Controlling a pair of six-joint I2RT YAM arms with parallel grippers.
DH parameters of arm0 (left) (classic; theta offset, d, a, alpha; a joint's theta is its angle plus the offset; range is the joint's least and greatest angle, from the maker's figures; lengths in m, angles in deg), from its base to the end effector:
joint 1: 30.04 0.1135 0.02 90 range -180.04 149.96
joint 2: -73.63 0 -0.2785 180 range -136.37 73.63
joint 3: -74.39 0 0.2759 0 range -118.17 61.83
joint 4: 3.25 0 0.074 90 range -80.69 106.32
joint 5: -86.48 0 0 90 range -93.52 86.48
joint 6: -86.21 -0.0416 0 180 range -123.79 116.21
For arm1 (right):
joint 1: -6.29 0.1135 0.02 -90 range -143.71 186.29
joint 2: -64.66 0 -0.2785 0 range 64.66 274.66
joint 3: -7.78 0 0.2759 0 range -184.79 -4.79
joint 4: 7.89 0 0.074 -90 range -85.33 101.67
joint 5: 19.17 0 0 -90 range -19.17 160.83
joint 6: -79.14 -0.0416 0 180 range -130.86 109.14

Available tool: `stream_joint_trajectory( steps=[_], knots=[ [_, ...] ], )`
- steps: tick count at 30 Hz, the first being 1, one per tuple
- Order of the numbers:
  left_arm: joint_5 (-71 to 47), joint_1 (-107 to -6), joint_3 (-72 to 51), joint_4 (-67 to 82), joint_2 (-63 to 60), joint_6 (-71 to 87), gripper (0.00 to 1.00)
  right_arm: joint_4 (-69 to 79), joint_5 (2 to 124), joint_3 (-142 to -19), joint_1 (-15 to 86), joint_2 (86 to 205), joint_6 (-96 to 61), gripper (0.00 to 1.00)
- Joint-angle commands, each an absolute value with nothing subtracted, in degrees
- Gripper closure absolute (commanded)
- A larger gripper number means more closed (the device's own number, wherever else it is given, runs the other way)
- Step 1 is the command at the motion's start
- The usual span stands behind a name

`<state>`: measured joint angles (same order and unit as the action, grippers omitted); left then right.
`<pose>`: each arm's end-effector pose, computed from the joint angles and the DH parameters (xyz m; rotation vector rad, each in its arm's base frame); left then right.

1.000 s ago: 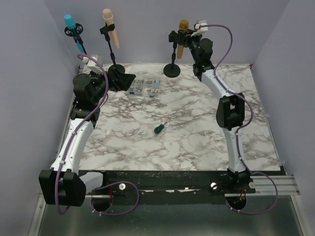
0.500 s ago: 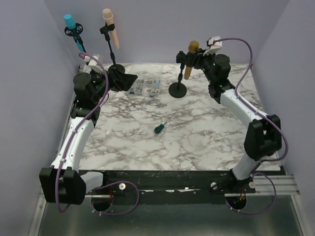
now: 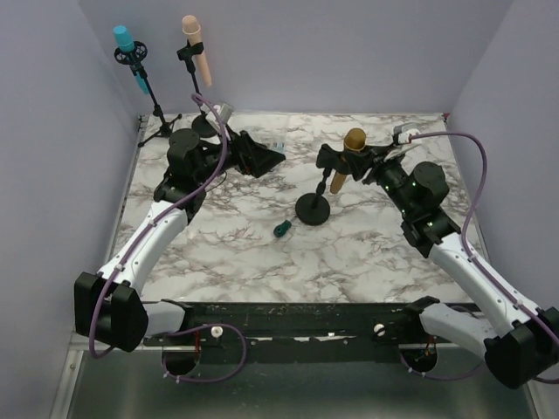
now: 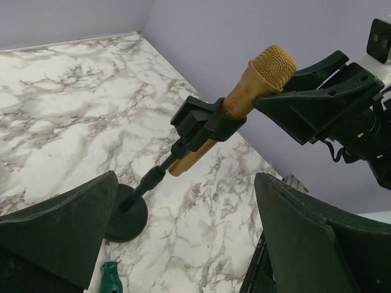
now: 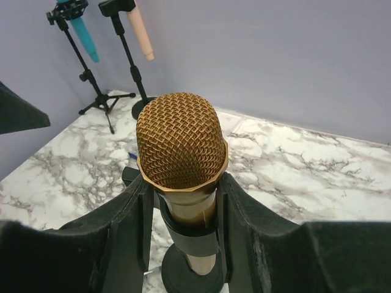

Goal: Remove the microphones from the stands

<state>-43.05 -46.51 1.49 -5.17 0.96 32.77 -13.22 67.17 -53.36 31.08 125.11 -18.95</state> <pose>0.2984 -0.1158 0.3844 0.3044 1.6561 -1.2385 0.2471 0.1170 0.3712 -0.2679 1.4623 0.5127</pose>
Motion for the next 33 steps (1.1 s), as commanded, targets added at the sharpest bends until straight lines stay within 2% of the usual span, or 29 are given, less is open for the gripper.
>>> stream_joint_trajectory(
  steps=[1,6,10,14,20,33],
  knots=[
    [-44.6,-50.6,1.4,-9.4,1.6,29.5,0.01,-7.0,62.5,-51.1,31.2,118.6,-22.5,0.99],
    [-46.2,-53.7,4.9,-15.8,2.7,26.7,0.02,0.1,57.9,-52.1,31.2,114.2,-20.6,0.99],
    [-46.7,-57.8,3.9,-11.6,2.1,19.8,0.05,4.1,51.9,-53.1,31.2,112.9,-19.0,0.99],
    [-47.7,-61.7,4.9,-10.4,1.7,13.8,0.04,6.5,50.9,-52.8,31.2,112.4,-19.9,0.99],
    [-43.0,-68.4,5.7,-5.2,0.0,1.5,0.01,8.3,49.2,-52.8,31.2,112.3,-20.0,0.99],
    [-38.6,-70.9,3.7,-1.3,-3.2,-1.6,0.01,6.2,41.9,-52.9,31.2,114.0,-21.0,0.99]
  ],
)
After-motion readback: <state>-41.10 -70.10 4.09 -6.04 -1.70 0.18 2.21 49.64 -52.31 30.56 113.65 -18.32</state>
